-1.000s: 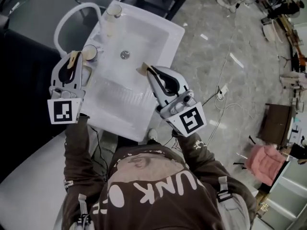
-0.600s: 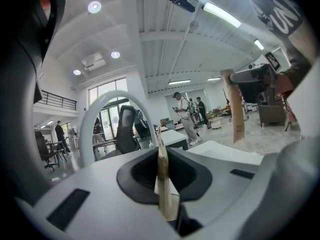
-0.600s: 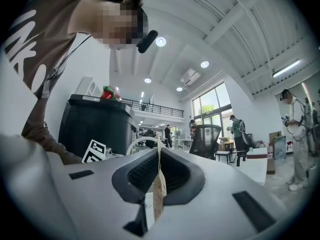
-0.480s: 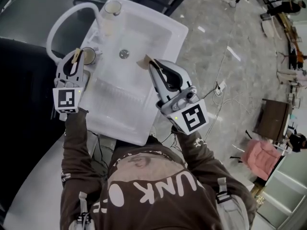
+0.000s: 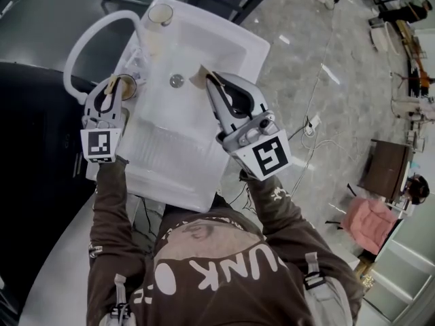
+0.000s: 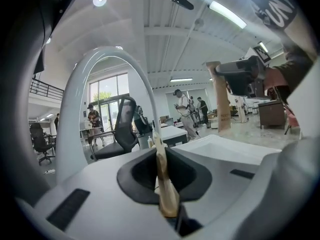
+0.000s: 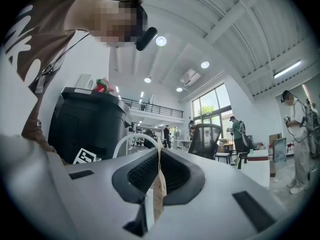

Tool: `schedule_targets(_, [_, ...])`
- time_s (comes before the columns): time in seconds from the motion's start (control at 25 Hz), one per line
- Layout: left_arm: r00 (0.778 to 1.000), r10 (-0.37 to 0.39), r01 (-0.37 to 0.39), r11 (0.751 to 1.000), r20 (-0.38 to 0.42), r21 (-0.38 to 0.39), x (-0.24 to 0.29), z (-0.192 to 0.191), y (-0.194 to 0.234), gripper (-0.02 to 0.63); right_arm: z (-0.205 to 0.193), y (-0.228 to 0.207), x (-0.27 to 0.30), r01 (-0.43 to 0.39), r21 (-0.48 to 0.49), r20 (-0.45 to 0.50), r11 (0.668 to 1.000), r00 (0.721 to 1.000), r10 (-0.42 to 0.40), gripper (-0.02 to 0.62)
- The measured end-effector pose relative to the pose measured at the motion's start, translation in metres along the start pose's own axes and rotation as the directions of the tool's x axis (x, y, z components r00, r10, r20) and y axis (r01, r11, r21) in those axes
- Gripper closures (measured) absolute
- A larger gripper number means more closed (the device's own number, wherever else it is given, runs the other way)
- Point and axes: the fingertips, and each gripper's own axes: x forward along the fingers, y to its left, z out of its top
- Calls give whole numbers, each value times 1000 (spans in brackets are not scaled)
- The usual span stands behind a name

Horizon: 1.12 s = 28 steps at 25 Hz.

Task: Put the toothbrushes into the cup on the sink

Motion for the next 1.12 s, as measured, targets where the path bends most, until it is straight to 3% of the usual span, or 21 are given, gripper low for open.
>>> schedule_targets(0.24, [1000, -11, 11, 1000, 16, -3, 0, 0, -1, 577, 1, -39, 70, -11, -118, 47, 993, 999, 17, 574])
schedule_targets(0.44, [1000, -8, 9, 1000, 30, -24, 4, -1, -3, 577, 2, -72, 156, -16, -118, 106, 993, 994, 28, 574])
schedule_targets(0.72, [999, 3, -1, 999, 41, -47, 6, -1, -1, 577, -71, -93, 223, -33, -43, 21, 999, 999, 34, 574])
schedule_targets(1.12, [999, 2, 1, 998, 51, -64, 6, 0, 0, 577, -144, -95, 242, 4, -25, -75, 1000, 997, -6, 574])
